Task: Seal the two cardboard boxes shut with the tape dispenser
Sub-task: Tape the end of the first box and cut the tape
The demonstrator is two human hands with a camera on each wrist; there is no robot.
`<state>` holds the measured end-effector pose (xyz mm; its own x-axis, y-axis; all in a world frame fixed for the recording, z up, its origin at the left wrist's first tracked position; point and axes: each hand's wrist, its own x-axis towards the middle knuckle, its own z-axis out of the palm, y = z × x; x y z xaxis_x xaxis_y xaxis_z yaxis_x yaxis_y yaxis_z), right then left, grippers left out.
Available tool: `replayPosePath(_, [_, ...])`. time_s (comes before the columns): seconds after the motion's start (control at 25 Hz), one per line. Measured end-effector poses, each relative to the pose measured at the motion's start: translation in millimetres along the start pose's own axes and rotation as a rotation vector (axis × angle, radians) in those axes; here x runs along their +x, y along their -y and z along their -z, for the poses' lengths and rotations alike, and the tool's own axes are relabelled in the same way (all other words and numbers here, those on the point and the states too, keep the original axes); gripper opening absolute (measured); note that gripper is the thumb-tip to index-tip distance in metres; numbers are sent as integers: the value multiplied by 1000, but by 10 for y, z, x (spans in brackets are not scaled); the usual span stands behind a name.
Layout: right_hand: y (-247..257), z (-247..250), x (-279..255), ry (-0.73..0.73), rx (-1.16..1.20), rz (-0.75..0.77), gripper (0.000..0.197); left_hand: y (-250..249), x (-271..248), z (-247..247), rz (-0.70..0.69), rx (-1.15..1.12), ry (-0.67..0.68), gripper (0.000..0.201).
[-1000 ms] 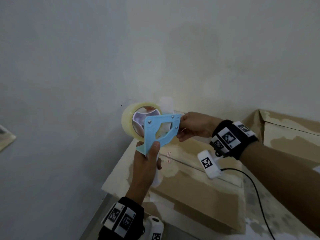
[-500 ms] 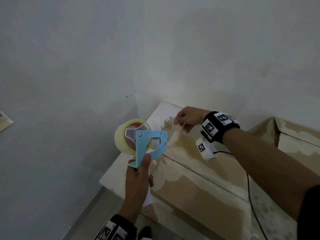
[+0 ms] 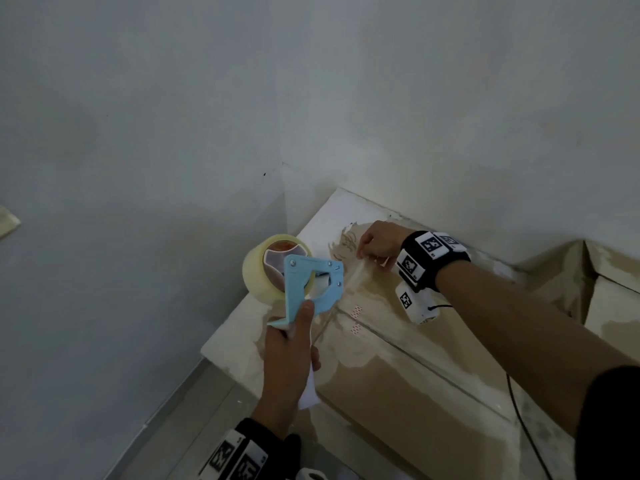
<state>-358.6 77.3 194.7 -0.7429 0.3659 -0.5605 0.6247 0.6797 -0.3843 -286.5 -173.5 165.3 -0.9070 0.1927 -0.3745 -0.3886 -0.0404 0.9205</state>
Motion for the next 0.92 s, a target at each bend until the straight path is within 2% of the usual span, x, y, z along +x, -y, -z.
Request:
replayPosePath(0.12, [-39, -12, 17, 49, -78, -23, 26, 34, 26, 19, 37, 49, 13, 32])
replayPosePath(0.28, [-186, -53, 49, 123, -129, -131, 47, 48, 53, 10, 72, 8, 0, 31])
replayPosePath(0.4, [-281, -29, 39, 70, 61, -106, 31, 47, 45, 9, 89, 8, 3, 28])
replayPosePath(0.48, [-355, -48, 39, 50, 105, -110, 20, 46, 34, 10, 94, 0, 5, 26])
replayPosePath(0.56, [-389, -68, 65, -90, 85, -8, 14, 50, 44, 24, 96, -4, 10, 27])
replayPosePath(0.64, [-398, -31, 48, -222, 70, 167, 17, 57, 50, 33, 96, -4, 23, 29])
replayPosePath(0.72, [-391, -14, -12, -109, 79, 226, 20, 64, 59, 39, 92, -8, 34, 28])
replayPosePath(0.8, [-444, -78, -55, 76, 80, 116, 22, 65, 59, 42, 96, -12, 36, 28])
replayPosePath(0.92, [-528, -150, -140, 189, 75, -8, 38, 97, 79, 54, 81, 20, 41, 34])
